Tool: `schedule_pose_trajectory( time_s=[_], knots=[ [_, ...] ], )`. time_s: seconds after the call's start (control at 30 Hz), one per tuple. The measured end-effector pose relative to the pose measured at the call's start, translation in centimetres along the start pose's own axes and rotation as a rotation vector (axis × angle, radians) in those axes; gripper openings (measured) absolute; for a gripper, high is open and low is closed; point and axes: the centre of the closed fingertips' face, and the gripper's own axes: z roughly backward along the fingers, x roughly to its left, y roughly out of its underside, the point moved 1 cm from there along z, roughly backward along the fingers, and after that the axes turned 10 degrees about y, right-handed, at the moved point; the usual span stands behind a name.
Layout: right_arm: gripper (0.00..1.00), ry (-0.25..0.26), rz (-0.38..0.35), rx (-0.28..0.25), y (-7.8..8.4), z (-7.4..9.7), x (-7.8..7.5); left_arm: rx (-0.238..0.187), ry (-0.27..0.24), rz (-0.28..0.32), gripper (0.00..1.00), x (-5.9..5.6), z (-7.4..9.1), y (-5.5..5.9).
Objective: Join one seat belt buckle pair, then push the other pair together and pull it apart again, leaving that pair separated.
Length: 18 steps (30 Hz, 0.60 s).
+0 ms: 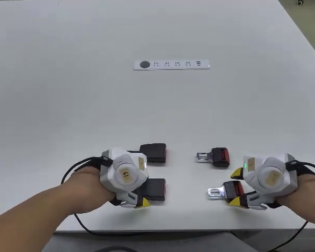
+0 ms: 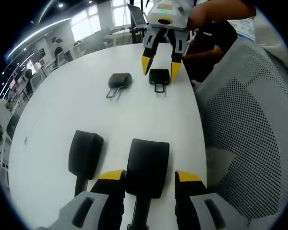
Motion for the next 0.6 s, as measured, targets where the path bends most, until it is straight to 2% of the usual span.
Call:
schedule_pose_trajectory(
  time_s=[0.27, 0.43, 0.6],
  knots=[
    [0.35, -0.03, 0.018, 0.015, 0.37, -0.6, 0.11, 0.025, 0.005, -0.022, 0.36, 0.6, -0.39, 0.31],
    [0.36, -0.052, 0.018, 0.018, 0.3, -0.74, 0.4, 0.063, 0.002, -0.042, 0.35, 0.76, -0.8, 0.92],
    [0.36, -0.068, -0.029, -0.021, 0.36, -0.96, 0.26, 0.041, 0.005, -0.022, 0.35, 0.83, -0.73, 0.75]
  ],
)
